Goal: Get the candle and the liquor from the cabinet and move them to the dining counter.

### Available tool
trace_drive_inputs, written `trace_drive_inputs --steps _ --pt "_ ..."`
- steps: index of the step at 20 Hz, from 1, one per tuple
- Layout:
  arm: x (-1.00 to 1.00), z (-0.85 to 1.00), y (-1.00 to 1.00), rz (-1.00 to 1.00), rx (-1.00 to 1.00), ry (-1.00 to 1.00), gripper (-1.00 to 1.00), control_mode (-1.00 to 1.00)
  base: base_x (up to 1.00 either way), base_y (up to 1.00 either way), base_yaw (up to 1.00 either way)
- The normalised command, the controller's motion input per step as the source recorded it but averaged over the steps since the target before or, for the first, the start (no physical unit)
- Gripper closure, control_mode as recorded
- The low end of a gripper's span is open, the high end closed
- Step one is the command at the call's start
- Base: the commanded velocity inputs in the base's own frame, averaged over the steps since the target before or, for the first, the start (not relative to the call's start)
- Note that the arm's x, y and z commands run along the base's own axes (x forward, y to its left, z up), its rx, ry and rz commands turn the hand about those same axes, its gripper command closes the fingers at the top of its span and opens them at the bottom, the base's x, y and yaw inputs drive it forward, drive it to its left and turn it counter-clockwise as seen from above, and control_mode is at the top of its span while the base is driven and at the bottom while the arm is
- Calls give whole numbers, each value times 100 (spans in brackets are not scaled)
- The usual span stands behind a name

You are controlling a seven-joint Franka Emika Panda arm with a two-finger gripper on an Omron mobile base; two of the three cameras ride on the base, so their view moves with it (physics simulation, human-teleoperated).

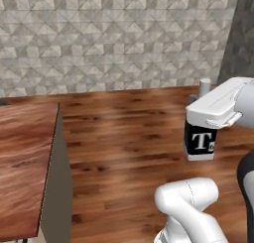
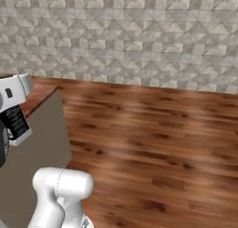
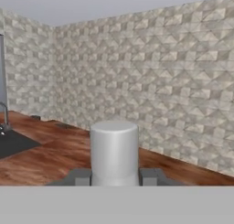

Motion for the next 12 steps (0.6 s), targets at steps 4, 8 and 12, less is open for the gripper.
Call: trace_drive_inputs --steps 4,8,12 --pt "0 0 0 0 0 0 100 100 12 -69 39" --pt "0 0 0 0 0 0 100 100 42 -49 44" --pt "0 0 0 0 0 0 100 100 49 -45 44"
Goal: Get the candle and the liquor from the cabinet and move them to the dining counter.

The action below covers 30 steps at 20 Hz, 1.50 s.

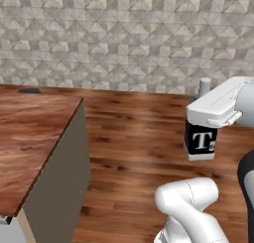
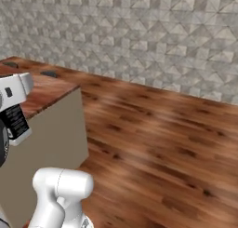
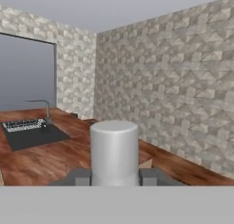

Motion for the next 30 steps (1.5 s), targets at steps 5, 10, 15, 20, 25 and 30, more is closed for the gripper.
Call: trace_drive_inputs --steps 5,10,15,20,25,30 --pt "0 0 0 0 0 0 100 100 58 -41 45" --pt "0 0 0 0 0 0 100 100 74 -39 44" --pt "0 0 0 0 0 0 100 100 74 -45 42" --pt "0 0 0 0 0 0 100 100 73 -45 42" --pt "0 0 0 0 0 0 100 100 65 -47 41" --pt "0 0 0 0 0 0 100 100 63 -44 43"
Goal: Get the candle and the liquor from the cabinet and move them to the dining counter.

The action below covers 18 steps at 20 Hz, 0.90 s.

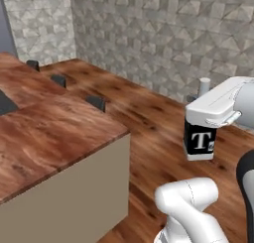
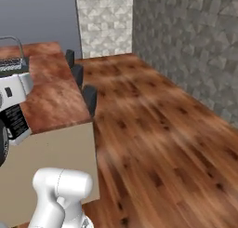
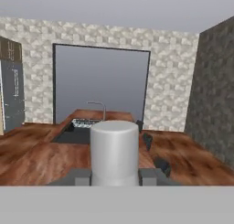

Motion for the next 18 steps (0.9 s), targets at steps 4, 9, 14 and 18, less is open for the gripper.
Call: trace_drive_inputs --steps 4,9,14,18 --pt "0 0 0 0 0 0 100 100 61 -44 43" --pt "0 0 0 0 0 0 100 100 62 -41 44" --pt "0 0 0 0 0 0 100 100 69 -37 45" --pt "0 0 0 0 0 0 100 100 71 -36 45"
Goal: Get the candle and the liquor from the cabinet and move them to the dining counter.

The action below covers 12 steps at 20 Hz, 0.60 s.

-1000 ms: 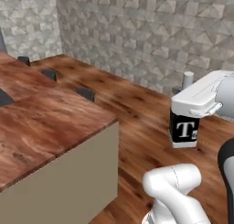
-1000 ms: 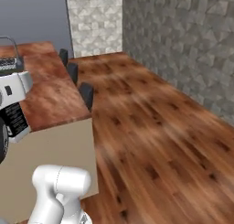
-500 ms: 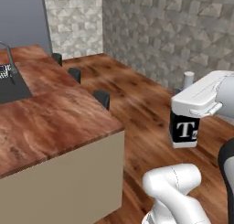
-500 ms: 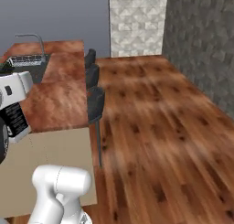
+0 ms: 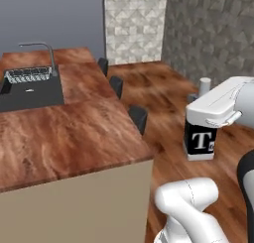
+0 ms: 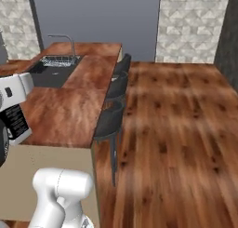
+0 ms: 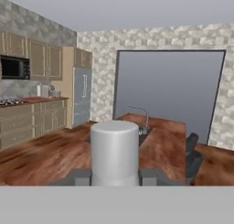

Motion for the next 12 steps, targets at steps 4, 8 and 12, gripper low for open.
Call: trace_drive_inputs --steps 4,8,12 --pt "0 0 0 0 0 0 100 100 72 -37 44" --pt "0 0 0 0 0 0 100 100 72 -38 44" --pt "0 0 0 0 0 0 100 100 72 -41 43"
